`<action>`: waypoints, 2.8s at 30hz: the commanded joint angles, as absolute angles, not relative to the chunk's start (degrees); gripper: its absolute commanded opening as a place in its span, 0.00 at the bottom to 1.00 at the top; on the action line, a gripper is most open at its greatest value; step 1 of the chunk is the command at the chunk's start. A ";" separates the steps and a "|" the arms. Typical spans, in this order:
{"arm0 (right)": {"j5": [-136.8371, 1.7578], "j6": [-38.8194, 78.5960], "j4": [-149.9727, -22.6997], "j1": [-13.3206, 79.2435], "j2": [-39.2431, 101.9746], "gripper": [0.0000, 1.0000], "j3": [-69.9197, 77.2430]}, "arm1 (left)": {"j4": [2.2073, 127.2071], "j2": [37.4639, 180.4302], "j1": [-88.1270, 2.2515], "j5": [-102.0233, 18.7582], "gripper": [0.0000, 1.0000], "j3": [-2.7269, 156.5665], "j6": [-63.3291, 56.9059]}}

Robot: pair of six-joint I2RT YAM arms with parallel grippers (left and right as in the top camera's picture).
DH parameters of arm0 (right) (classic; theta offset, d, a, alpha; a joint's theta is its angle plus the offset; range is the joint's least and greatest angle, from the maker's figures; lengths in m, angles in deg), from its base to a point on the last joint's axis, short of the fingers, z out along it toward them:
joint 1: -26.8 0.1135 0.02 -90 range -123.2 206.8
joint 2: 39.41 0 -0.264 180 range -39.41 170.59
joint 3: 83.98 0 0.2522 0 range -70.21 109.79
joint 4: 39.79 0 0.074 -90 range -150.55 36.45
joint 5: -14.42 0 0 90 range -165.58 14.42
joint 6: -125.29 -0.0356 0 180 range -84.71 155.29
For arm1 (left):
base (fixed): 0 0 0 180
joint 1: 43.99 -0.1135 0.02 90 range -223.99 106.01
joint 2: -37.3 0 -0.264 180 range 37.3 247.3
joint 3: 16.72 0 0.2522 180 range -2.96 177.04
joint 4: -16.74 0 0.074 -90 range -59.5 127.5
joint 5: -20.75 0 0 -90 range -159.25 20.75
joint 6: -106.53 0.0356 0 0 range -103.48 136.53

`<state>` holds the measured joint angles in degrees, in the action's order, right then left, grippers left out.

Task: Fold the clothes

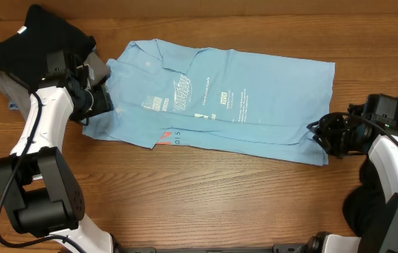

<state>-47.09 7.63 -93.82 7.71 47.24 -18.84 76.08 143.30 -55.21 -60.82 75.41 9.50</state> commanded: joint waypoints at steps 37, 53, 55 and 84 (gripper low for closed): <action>-49.65 13.03 -98.46 10.09 47.53 0.39 -17.75 | 83.17 154.18 -39.06 -59.16 0.24 70.56 20.38; -49.65 13.03 -98.52 10.09 47.51 0.39 -17.75 | 90.97 153.81 -39.08 -60.19 0.40 77.49 20.21; -49.65 13.03 -98.61 10.09 47.51 0.39 -17.75 | 92.50 153.81 -39.01 -59.29 0.40 77.47 20.23; -49.67 13.03 -98.72 10.09 47.51 0.39 -17.75 | 96.43 153.76 -31.43 -67.99 0.36 75.78 19.07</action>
<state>-49.06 12.68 -98.78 9.69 47.24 -18.84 97.24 152.89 -31.23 -65.06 77.16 19.86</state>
